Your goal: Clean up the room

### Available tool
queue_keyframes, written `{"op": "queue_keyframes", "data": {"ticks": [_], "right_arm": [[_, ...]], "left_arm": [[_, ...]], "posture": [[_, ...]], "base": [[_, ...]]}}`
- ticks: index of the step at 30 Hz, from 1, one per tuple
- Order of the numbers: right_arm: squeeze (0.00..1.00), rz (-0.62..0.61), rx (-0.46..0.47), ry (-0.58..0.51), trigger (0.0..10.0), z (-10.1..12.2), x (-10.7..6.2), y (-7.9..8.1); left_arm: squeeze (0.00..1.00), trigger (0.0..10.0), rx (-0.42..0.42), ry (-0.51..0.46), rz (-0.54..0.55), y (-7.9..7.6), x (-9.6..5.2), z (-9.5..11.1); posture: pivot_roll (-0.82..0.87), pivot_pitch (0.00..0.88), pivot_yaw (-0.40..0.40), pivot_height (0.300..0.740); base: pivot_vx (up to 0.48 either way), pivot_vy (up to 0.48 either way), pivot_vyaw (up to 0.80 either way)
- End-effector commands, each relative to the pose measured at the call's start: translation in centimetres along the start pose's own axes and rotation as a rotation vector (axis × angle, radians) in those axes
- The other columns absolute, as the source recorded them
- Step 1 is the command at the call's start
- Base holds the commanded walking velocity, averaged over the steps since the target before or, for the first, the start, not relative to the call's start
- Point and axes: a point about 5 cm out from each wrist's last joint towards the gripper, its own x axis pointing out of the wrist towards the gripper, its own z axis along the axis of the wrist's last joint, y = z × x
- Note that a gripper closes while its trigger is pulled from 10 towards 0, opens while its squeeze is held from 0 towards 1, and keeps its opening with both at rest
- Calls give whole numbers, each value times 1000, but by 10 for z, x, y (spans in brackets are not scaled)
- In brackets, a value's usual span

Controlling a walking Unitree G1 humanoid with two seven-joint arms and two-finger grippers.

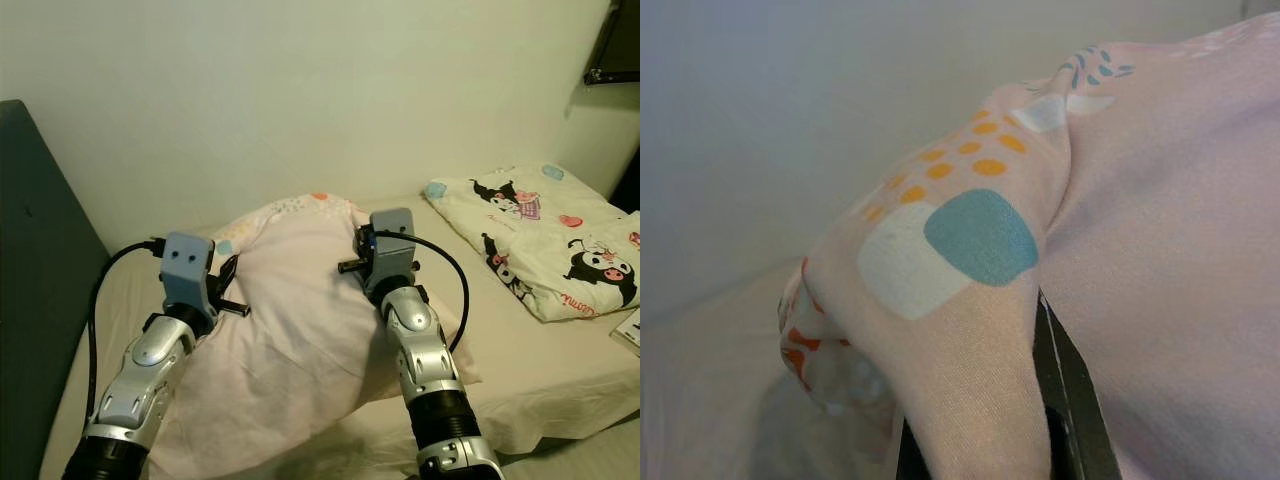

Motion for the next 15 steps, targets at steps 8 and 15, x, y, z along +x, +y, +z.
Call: {"op": "queue_keyframes", "data": {"ticks": [8,15], "right_arm": [[0,-33,-14,-43,10000,8,0,-7],[0,-35,-14,-46,10000,9,0,-7]], "left_arm": [[0,10000,9,-41,45,9,3,8],[0,10000,-3,-54,45,8,4,11]], "posture": [[-78,12,-15,716],[-84,8,-16,716]], "base": [[0,0,0],[0,0,0]]}}
